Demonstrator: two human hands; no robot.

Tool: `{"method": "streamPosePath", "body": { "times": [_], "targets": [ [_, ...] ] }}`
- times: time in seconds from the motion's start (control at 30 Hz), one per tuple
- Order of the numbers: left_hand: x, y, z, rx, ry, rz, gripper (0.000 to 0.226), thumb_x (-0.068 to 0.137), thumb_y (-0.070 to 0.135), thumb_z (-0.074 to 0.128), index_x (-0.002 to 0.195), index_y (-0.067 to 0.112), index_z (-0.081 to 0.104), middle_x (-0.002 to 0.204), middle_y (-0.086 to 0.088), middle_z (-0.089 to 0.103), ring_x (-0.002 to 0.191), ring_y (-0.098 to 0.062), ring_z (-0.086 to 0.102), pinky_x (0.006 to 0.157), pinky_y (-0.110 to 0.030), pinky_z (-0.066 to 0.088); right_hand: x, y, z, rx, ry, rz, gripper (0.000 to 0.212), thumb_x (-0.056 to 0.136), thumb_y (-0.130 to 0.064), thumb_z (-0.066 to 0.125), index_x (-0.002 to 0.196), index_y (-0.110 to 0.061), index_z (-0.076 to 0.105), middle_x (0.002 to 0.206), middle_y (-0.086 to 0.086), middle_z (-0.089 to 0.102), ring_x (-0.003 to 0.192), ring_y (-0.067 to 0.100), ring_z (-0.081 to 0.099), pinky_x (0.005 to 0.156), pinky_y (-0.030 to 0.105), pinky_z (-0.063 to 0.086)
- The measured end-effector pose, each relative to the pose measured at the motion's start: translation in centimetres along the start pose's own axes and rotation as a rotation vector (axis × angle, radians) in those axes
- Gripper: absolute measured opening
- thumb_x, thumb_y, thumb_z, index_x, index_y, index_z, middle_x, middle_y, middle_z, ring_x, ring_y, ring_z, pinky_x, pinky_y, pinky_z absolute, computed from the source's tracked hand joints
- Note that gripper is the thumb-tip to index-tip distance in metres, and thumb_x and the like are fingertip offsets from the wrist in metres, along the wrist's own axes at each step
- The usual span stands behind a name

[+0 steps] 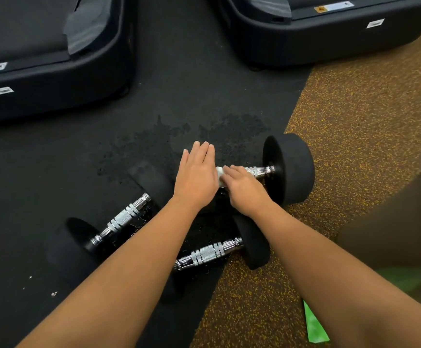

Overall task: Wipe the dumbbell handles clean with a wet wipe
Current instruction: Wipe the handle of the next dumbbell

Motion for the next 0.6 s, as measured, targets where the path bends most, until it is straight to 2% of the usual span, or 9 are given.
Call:
{"method": "streamPosePath", "body": {
  "times": [0.07, 0.17, 0.3, 0.37, 0.43, 0.6],
  "targets": [
    [-0.1, 0.0, -0.1, -0.021, 0.013, 0.008, 0.050, 0.100, 0.020, 0.034, 0.148, 0.005, 0.027, 0.154, -0.007, 0.028, 0.146, -0.024, 0.015, 0.119, -0.040, 0.011, -0.3, 0.5, -0.3, -0.037, 0.023, -0.028, 0.031, 0.069, 0.003, 0.066, 0.100, 0.002, 0.065, 0.112, 0.018, 0.061, 0.104, 0.036, 0.055, 0.091, 0.045, 0.049],
    [-0.1, -0.3, -0.2, -0.072, 0.023, 0.011, 0.049, 0.100, 0.018, 0.035, 0.147, 0.005, 0.028, 0.153, -0.007, 0.030, 0.146, -0.025, 0.017, 0.118, -0.039, 0.012, -0.8, 1.3, -0.9, -0.050, 0.086, 0.032, 0.029, 0.067, 0.008, 0.064, 0.096, 0.006, 0.066, 0.105, 0.023, 0.063, 0.103, 0.042, 0.056, 0.092, 0.046, 0.049],
    [0.0, -0.4, -0.1, -0.129, 0.034, 0.006, 0.048, 0.101, 0.016, 0.035, 0.146, 0.003, 0.030, 0.152, -0.009, 0.031, 0.145, -0.025, 0.019, 0.118, -0.039, 0.011, -0.3, 0.7, -0.8, -0.042, 0.124, 0.140, 0.025, 0.071, 0.006, 0.065, 0.096, 0.009, 0.066, 0.116, 0.026, 0.059, 0.112, 0.041, 0.052, 0.096, 0.046, 0.045],
    [0.0, -0.5, 0.1, -0.144, 0.029, 0.001, 0.048, 0.101, 0.016, 0.035, 0.147, 0.003, 0.029, 0.152, -0.008, 0.031, 0.146, -0.025, 0.018, 0.118, -0.038, 0.010, 0.4, -0.4, -0.5, 0.022, 0.098, 0.118, 0.021, 0.077, 0.004, 0.061, 0.097, 0.006, 0.066, 0.116, 0.020, 0.059, 0.110, 0.036, 0.051, 0.090, 0.041, 0.046],
    [0.0, -0.6, 0.1, -0.159, 0.033, -0.003, 0.048, 0.101, 0.015, 0.035, 0.147, 0.003, 0.029, 0.152, -0.008, 0.031, 0.145, -0.025, 0.019, 0.118, -0.038, 0.010, 0.9, -1.2, -0.1, 0.065, 0.049, 0.064, 0.018, 0.081, 0.001, 0.055, 0.096, 0.001, 0.065, 0.106, 0.012, 0.059, 0.100, 0.029, 0.049, 0.078, 0.041, 0.049],
    [0.0, -0.7, 0.0, -0.221, 0.044, -0.010, 0.046, 0.100, 0.014, 0.038, 0.145, 0.003, 0.033, 0.149, -0.008, 0.034, 0.145, -0.025, 0.021, 0.118, -0.039, 0.010, 0.5, 0.9, -0.8, 0.019, 0.002, 0.049, 0.017, 0.081, 0.003, 0.056, 0.093, -0.005, 0.064, 0.095, 0.008, 0.060, 0.093, 0.028, 0.049, 0.068, 0.041, 0.049]
  ]
}}
Point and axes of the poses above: each hand's wrist, its own x-axis towards the middle knuckle, its own z-axis out of the palm, y = z × x, the point moved 6 cm from there along x, towards the middle knuckle
